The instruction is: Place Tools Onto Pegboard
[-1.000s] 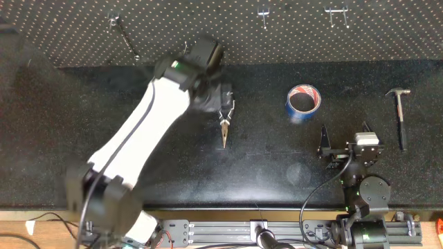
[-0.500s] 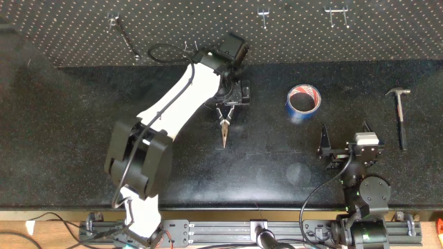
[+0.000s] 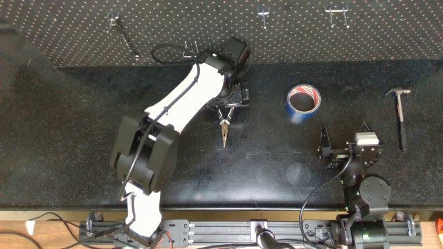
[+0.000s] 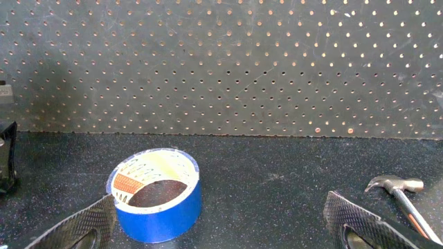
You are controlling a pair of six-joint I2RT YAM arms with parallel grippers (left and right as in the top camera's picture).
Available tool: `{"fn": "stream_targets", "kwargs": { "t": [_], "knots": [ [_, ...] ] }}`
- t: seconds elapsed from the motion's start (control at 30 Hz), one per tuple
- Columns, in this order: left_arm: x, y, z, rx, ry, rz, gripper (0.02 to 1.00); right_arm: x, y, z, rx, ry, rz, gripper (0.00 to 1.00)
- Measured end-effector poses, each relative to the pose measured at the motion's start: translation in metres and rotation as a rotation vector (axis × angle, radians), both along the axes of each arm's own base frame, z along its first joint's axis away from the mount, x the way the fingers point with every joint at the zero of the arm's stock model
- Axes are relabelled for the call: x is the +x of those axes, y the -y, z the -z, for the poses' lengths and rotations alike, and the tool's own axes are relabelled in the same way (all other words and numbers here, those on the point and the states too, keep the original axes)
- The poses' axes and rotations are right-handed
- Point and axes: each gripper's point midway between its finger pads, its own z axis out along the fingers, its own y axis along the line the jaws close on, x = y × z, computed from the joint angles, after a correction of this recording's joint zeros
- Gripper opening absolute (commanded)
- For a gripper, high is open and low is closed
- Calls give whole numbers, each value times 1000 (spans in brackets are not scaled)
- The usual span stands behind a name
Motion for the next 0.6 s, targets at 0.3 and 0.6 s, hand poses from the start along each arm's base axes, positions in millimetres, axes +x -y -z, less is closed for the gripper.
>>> {"fn": "stream_targets", "kwargs": {
  "t": [0.3, 0.6],
  "knots": [
    [6, 2, 2, -12, 18, -3, 996, 0, 0, 0, 0, 0, 0, 978],
    [6, -2, 11, -2, -2, 24, 998, 0, 0, 0, 0, 0, 0, 978]
  ]
}}
